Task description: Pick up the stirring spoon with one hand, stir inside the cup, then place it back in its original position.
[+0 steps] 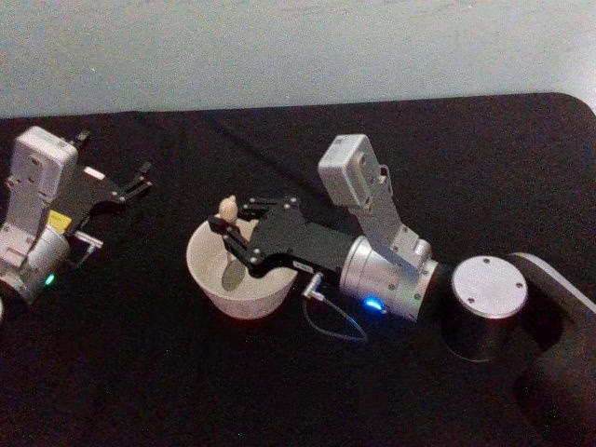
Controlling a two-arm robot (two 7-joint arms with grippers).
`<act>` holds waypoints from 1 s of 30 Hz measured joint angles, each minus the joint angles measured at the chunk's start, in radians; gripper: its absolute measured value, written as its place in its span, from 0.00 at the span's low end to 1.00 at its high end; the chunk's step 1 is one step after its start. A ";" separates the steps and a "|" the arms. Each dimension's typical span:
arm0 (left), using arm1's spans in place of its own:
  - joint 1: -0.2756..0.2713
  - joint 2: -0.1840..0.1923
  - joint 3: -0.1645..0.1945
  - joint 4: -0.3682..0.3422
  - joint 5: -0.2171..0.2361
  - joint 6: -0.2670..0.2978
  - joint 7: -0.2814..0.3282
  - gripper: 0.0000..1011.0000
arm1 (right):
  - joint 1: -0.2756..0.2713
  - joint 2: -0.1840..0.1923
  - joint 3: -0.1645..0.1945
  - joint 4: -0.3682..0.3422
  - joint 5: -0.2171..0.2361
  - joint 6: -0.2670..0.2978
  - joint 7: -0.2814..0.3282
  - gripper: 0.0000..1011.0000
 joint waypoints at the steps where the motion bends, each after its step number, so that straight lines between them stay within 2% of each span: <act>1: 0.000 0.000 0.000 0.000 0.000 0.000 0.000 0.99 | 0.005 -0.007 0.002 0.008 -0.003 -0.002 -0.005 0.21; 8: 0.000 0.000 0.000 0.000 0.000 0.000 0.000 0.99 | 0.020 -0.025 0.023 0.035 -0.012 -0.008 -0.026 0.21; 13: 0.000 0.000 0.000 0.000 0.000 0.000 0.000 0.99 | 0.021 -0.024 0.036 0.044 -0.017 -0.007 -0.035 0.21; 30: 0.000 0.000 0.000 0.000 0.000 0.000 0.000 0.99 | 0.004 -0.014 0.067 0.016 -0.012 0.003 -0.034 0.21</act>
